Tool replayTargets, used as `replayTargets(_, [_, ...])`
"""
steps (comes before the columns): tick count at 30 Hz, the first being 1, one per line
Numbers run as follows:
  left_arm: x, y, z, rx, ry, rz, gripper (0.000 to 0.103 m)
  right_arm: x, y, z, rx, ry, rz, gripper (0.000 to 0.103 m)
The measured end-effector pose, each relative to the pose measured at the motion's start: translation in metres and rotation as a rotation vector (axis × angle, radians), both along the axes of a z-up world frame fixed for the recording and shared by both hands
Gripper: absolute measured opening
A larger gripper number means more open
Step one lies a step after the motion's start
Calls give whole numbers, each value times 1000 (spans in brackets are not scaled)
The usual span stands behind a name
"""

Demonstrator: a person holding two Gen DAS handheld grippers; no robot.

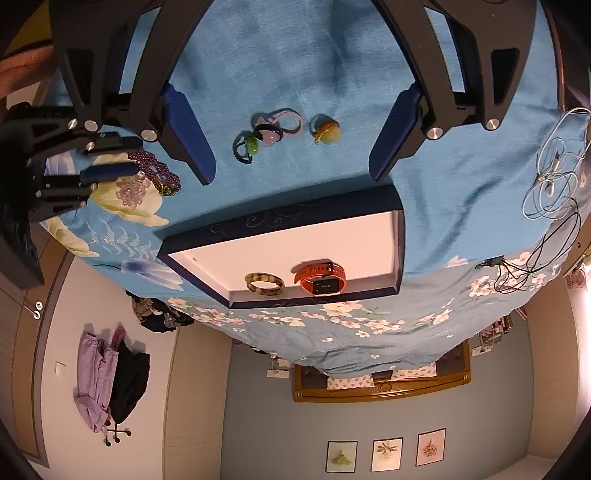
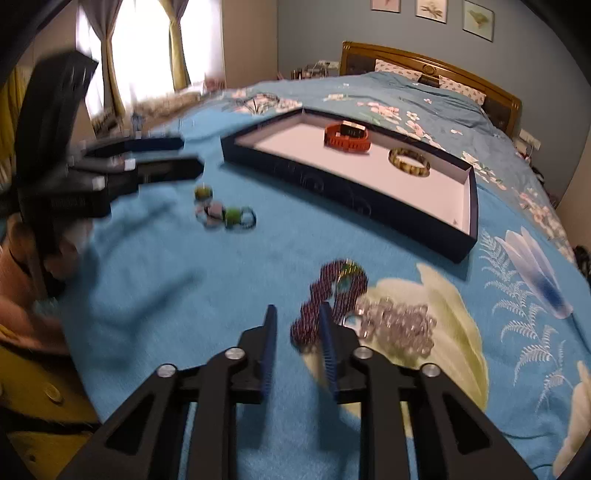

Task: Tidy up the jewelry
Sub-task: 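Grasp the purple beaded bracelet with the right tool and lift it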

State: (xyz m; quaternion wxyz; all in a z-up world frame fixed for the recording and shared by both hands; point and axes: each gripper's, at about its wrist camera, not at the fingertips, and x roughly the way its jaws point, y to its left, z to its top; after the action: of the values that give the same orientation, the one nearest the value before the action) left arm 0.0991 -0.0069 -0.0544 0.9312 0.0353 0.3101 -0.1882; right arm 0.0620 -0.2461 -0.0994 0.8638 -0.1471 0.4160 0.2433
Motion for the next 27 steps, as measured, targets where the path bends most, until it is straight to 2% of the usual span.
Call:
replayTargets(6, [0, -1, 0, -4, 1, -6, 85, 1, 0, -1, 17, -4, -12, 10])
replayTargets(10, [0, 1, -1, -7, 4, -13, 85, 6, -5, 14, 73, -39, -13, 9])
replayTargets(15, [1, 1, -2, -9, 15, -26, 85, 26, -21, 37, 155, -97, -70, 9])
replayTargets(17, [0, -1, -2, 2, 11, -35, 85, 38, -29, 44, 205, -95, -91, 9])
replayTargets(23, [-3, -2, -4, -5, 15, -68, 85, 50, -40, 56, 261, -117, -128, 9])
replayTargets(27, [-3, -3, -6, -9, 30, -95, 76, 48, -40, 58, 274, -120, -127, 9])
